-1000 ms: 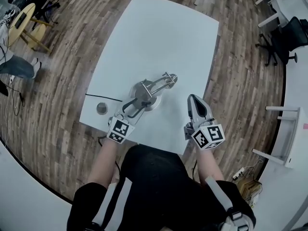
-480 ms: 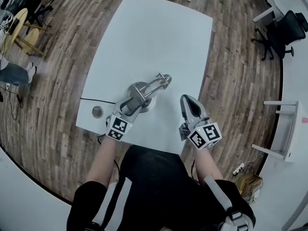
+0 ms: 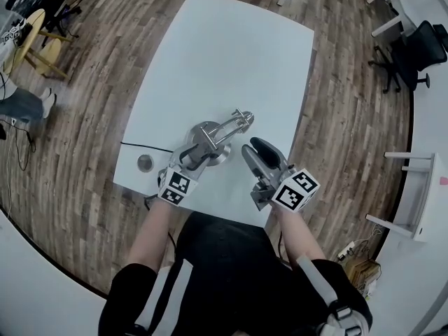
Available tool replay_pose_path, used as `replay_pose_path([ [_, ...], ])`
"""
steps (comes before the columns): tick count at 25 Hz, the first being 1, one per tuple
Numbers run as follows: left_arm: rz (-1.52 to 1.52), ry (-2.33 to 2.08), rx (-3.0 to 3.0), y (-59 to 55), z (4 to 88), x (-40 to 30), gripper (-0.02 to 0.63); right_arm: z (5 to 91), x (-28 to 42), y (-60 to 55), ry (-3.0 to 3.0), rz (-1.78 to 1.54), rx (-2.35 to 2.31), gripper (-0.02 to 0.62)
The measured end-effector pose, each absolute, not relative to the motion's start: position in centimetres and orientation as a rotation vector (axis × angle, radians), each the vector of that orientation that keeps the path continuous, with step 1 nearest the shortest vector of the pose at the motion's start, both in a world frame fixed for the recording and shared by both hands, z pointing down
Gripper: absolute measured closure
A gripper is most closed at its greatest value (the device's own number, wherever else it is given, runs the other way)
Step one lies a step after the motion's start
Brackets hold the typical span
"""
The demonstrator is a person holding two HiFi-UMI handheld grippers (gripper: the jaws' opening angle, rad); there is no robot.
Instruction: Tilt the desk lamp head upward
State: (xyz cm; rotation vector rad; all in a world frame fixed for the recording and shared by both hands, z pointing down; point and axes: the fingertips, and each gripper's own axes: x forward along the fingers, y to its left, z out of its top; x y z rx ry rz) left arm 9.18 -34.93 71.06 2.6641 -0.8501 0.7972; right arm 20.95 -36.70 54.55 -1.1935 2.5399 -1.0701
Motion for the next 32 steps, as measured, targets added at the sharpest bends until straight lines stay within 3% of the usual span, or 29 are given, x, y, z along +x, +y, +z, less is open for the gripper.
replay_pose_path([
  [6, 0.793, -0.845, 2.68, -34.8, 71.2, 9.3, 0.407, 54.8, 19.9, -38.0, 2.167, -1.446, -0.899, 0.393],
  [18, 0.763, -0.847, 2.699, -34.7, 71.0, 9.3, 0.41, 57.4, 19.6, -41.1, 1.628, -1.773, -0.707, 0.351],
  [32, 0.754, -0.852, 2.7, -34.7, 71.0, 9.4, 0.409, 58.8, 20.0, -42.7, 1.455, -1.819, -0.73, 0.433],
])
